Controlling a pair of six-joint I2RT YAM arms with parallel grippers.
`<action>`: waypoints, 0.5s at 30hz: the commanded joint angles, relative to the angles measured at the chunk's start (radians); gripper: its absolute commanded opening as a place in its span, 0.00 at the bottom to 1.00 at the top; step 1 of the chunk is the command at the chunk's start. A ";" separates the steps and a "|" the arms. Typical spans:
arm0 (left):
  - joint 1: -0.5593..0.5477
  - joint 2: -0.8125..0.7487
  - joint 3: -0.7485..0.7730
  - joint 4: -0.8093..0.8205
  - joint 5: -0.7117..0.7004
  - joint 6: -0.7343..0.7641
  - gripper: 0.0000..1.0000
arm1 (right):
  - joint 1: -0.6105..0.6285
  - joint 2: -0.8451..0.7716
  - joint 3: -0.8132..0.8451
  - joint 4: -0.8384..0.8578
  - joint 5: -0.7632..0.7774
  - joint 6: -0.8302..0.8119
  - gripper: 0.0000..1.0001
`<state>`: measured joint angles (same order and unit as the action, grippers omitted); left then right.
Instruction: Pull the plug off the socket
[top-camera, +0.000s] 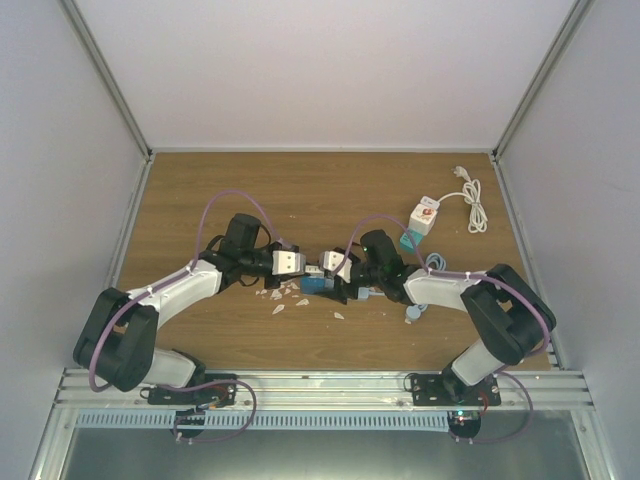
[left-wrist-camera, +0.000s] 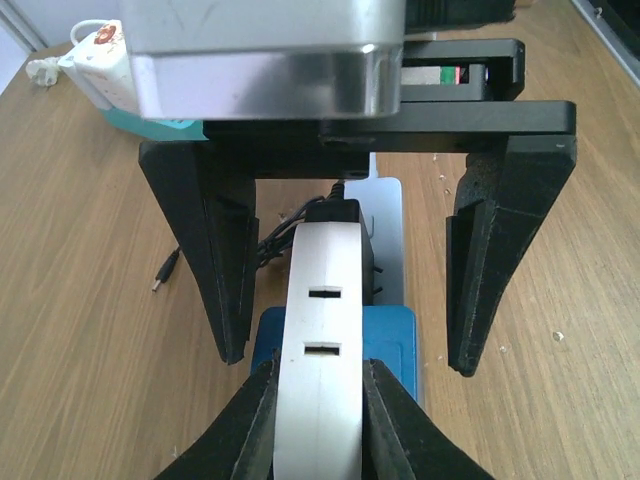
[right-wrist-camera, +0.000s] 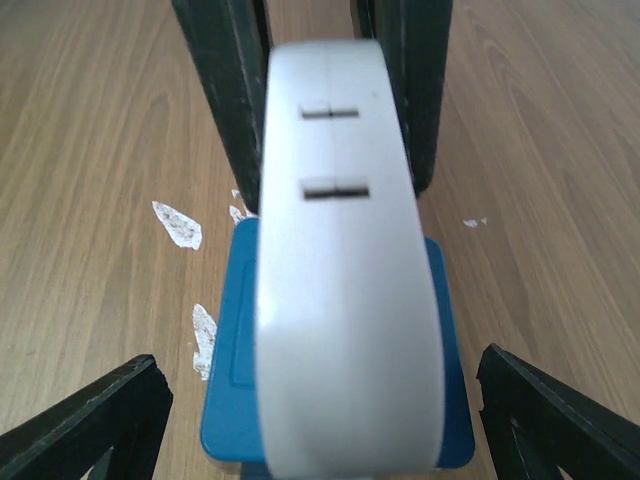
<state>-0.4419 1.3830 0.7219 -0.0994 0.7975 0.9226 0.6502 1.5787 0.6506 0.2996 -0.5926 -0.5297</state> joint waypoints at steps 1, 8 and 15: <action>0.005 0.023 0.029 -0.002 0.020 -0.022 0.20 | -0.003 -0.029 0.007 0.028 -0.047 0.038 0.85; 0.005 0.027 0.037 -0.003 0.025 -0.032 0.19 | -0.004 -0.010 0.021 0.029 -0.042 0.045 0.75; 0.006 0.035 0.096 -0.081 0.091 -0.067 0.13 | -0.003 -0.002 0.017 0.024 -0.040 0.035 0.63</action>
<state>-0.4366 1.4029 0.7547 -0.1474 0.8200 0.8944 0.6495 1.5700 0.6575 0.3073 -0.6121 -0.4885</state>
